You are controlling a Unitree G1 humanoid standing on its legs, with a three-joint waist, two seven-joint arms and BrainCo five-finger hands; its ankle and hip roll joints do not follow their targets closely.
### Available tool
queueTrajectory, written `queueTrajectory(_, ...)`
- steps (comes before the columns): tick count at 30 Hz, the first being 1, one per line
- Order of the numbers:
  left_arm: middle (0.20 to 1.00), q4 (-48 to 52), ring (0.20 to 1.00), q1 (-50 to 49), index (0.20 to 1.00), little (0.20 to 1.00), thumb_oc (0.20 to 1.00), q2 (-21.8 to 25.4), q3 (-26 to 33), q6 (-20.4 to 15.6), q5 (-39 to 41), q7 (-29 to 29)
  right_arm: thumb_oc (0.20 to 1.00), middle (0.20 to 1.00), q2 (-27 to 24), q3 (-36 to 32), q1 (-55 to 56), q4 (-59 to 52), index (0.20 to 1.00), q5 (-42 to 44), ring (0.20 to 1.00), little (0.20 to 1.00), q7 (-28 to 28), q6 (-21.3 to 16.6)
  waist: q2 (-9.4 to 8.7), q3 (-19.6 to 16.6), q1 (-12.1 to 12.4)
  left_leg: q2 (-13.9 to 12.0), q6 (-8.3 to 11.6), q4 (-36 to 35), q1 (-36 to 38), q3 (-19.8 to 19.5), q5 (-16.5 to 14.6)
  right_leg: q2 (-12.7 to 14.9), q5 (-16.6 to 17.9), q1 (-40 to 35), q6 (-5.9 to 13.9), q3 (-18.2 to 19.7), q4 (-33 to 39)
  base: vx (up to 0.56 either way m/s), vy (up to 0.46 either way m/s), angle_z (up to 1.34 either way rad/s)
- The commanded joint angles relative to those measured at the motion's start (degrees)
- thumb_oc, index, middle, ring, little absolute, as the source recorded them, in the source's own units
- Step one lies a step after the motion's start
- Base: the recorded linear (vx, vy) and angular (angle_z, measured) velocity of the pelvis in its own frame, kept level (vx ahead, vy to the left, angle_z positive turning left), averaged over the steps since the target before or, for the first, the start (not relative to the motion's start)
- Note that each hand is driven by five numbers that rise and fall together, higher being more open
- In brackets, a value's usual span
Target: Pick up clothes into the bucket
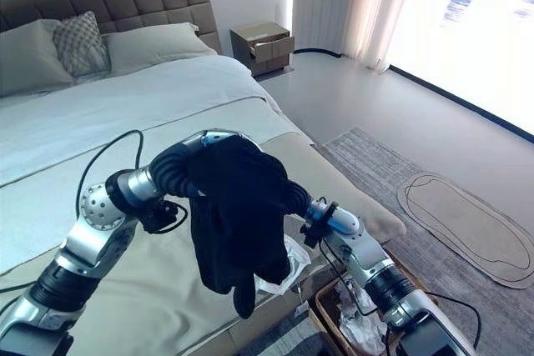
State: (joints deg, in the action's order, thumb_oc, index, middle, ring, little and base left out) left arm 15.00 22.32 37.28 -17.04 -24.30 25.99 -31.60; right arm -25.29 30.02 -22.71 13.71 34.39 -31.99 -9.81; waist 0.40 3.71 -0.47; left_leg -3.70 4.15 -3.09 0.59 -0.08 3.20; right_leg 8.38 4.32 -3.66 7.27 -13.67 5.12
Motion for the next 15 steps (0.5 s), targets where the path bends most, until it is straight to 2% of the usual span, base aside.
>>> queueTrajectory(1,0.200,1.0,0.200,4.2,0.200,0.200,0.200,0.2,0.6,-2.7,2.9,0.6,1.000,1.000,1.0,2.4,-5.1,-0.9,1.000,-2.0,1.000,1.000,-2.4,-0.8,-2.96,-2.4,1.0,-0.8,1.04,2.4,-0.7,-1.0,-2.1,3.4,-1.2,0.3,3.03,1.0,-3.6,0.00,0.000,0.00)
queueTrajectory(2,0.200,0.9,0.200,4.4,0.200,0.200,0.200,-0.1,0.5,-2.8,2.7,0.6,1.000,1.000,1.0,2.7,-5.2,-0.9,1.000,-2.4,1.000,1.000,-2.5,-0.8,-2.99,-2.3,1.0,-0.8,1.03,2.4,-0.7,-1.0,-2.1,3.5,-1.2,0.3,3.04,0.9,-3.6,0.00,0.000,0.00)
queueTrajectory(3,0.200,0.8,0.200,4.9,0.200,0.200,0.200,-0.5,0.4,-2.7,2.3,0.6,0.200,0.200,1.2,3.5,-5.7,0.1,0.200,-3.7,0.200,0.200,-2.4,-0.6,-2.94,-2.4,1.1,-0.7,1.00,2.4,-0.6,-1.0,-2.1,3.5,-1.2,0.1,3.04,0.9,-3.6,0.00,0.000,0.00)
queueTrajectory(15,0.200,0.6,0.200,5.3,0.200,0.200,0.200,-1.8,1.3,-3.1,1.7,0.3,0.200,0.200,2.2,3.9,-4.9,0.6,0.200,-2.4,0.200,0.200,-4.5,0.5,-2.95,-2.7,1.3,-0.6,0.92,2.4,-0.6,-1.2,-2.1,3.7,-1.4,-0.3,3.03,0.4,-3.5,0.00,0.000,0.00)
